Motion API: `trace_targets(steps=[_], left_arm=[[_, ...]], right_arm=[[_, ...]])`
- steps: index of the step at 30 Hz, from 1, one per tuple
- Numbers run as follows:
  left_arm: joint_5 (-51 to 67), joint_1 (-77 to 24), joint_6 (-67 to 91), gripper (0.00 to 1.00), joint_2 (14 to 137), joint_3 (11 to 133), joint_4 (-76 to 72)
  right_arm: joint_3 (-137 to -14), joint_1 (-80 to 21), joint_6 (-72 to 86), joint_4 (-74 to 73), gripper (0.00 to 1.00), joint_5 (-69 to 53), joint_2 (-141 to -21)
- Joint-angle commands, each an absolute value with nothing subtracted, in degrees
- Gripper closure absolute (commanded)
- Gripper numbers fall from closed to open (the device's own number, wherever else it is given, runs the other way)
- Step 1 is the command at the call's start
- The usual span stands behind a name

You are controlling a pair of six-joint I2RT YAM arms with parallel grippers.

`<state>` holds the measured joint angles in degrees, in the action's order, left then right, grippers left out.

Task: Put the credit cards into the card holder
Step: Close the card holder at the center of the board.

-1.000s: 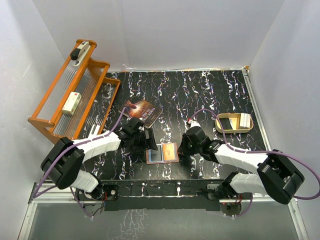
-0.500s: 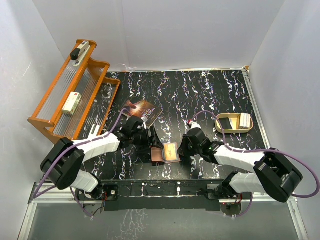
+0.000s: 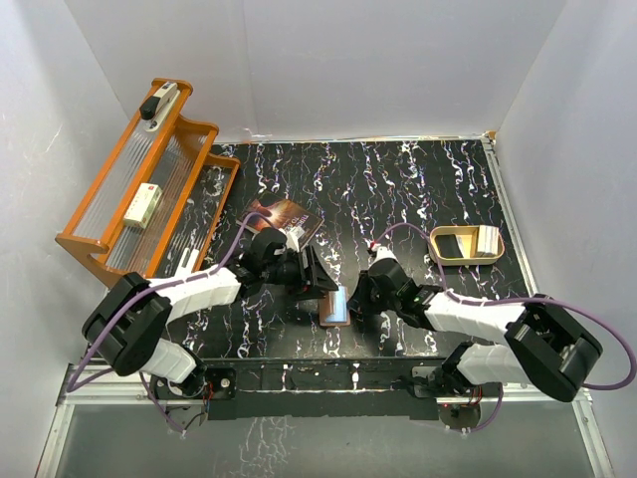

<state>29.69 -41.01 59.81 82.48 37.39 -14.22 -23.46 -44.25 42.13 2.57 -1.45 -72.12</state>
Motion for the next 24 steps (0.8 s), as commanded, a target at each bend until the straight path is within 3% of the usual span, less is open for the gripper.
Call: trace_targets(steps=[1, 5, 8, 17, 19, 24], left_arm=[[31.2, -41.2, 56.6, 0.47, 83.7, 39.5, -13.8], [30.4, -41.3, 54.5, 0.58, 85.8, 40.4, -12.4], [30.6, -41.3, 53.6, 0.59, 87.1, 41.0, -11.9], [35.6, -41.5, 51.7, 0.41, 92.0, 44.5, -12.1], [37.3, -41.5, 50.8, 0.4, 93.7, 45.9, -11.4], [37.0, -41.6, 50.1, 0.56, 96.0, 46.6, -10.0]], right_arm=[[-25.5, -44.6, 41.3, -1.9, 1.0, 2.6, -68.4], [-25.8, -44.6, 41.2, -3.0, 1.0, 3.5, -66.9], [-25.5, -44.6, 41.5, -2.3, 1.0, 3.3, -66.8], [-25.9, -44.6, 40.4, -1.6, 1.0, 2.7, -68.2], [-25.9, -44.6, 40.3, -2.2, 1.0, 3.3, -67.7], [-26.3, -44.6, 40.0, -3.7, 1.0, 4.4, -67.2]])
